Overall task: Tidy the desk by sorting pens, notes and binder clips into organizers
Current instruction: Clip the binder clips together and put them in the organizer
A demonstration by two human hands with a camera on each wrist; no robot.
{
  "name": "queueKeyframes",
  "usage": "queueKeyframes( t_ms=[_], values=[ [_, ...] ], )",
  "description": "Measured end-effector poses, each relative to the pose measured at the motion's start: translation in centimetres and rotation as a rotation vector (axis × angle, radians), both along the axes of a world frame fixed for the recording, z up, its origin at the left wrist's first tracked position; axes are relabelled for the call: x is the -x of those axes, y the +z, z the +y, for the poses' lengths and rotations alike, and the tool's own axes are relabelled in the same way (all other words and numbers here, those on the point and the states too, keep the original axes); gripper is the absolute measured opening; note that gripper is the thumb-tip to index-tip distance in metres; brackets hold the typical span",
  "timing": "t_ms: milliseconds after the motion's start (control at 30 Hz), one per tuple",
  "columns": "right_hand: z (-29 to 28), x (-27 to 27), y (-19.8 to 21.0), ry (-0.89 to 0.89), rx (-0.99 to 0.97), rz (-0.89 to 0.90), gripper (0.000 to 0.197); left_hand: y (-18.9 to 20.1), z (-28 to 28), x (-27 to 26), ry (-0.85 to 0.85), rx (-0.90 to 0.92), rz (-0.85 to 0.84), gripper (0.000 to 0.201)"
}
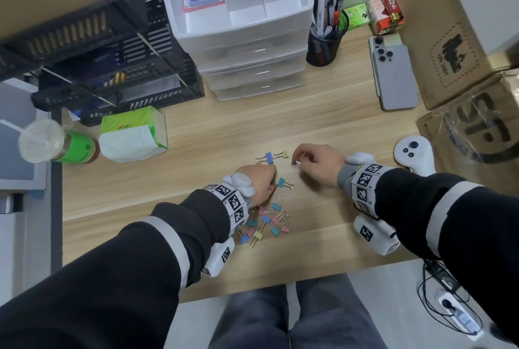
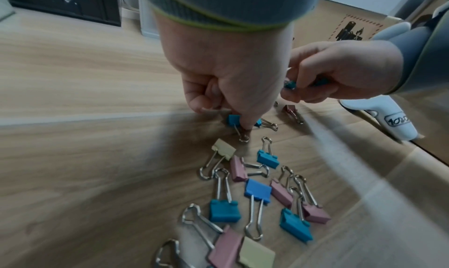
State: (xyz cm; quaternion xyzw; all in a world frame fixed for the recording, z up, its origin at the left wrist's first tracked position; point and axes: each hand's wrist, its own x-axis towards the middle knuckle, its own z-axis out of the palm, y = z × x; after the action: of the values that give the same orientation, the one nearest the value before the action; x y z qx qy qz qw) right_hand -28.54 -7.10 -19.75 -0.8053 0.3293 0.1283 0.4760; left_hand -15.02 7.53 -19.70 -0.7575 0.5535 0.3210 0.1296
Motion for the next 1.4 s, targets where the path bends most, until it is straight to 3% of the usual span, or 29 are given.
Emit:
queueKeyframes(
  t_ms=[100,167,233,333,533,600,700,767,900,1000,1167,1233,1333,1400],
  values=[
    [0.3,-0.4,-0.3,-0.171,-0.256,0.000,0.026,0.2,0.1,0.0,0.052,-0.021,-0.020,0.021],
    [0.5,-0.6,-0.4,-0.195,-0.295,0.022,0.027,0.3,0.2,-0.1,0.082,-0.033,-0.017,0.027],
    [0.7,-0.9,-0.7,-0.110,-0.178,0.065,0.027,0.5,0.4,-0.3,0.083,-0.040,-0.004,0.033],
    [1.2,-1.4,-0.9,0.003,-0.103,0.073,0.045,0.6,1.2,-0.7,0.118,0.053,-0.063,0.040],
    [2.4,-2.0,-1.0,0.085,-0.044,0.039,0.020,0.0,2.3,-1.8,0.194,0.072,-0.154,0.053],
    [3.0,-2.0,-0.9,0.225,0.110,0.086,0.015,0.0,2.5,-1.9,0.200,0.062,-0.156,0.051],
    [3.6,-1.8,-0.8,0.381,0.354,0.142,0.035,0.0,2.1,-1.7,0.193,0.037,-0.148,0.043],
    [3.8,-1.8,-1.1,0.421,0.428,0.163,0.041,0.0,1.7,-1.6,0.195,0.019,-0.149,0.038],
    [4.3,-2.1,-1.2,0.423,0.450,0.230,0.031,-0.1,2.1,-1.2,0.247,0.012,-0.097,0.030],
    [4.2,-2.2,-1.0,0.238,0.226,0.245,0.028,0.0,2.8,-1.6,0.380,0.029,-0.016,0.035],
    [3.6,-2.4,-0.8,-0.292,-0.731,0.116,0.023,0.7,3.4,-2.4,0.531,-0.066,0.036,0.044],
    [3.3,-2.5,-0.6,-0.336,-0.969,0.058,0.018,1.5,3.6,-2.6,0.721,-0.109,0.233,0.042],
    [3.2,-2.5,-0.8,-0.307,-1.058,0.008,0.032,2.9,3.9,-3.4,1.141,-0.187,0.685,0.029],
    [3.6,-2.9,-0.7,-0.262,-0.936,0.063,0.047,3.3,4.2,-3.7,1.228,-0.149,0.818,0.019]
  ],
)
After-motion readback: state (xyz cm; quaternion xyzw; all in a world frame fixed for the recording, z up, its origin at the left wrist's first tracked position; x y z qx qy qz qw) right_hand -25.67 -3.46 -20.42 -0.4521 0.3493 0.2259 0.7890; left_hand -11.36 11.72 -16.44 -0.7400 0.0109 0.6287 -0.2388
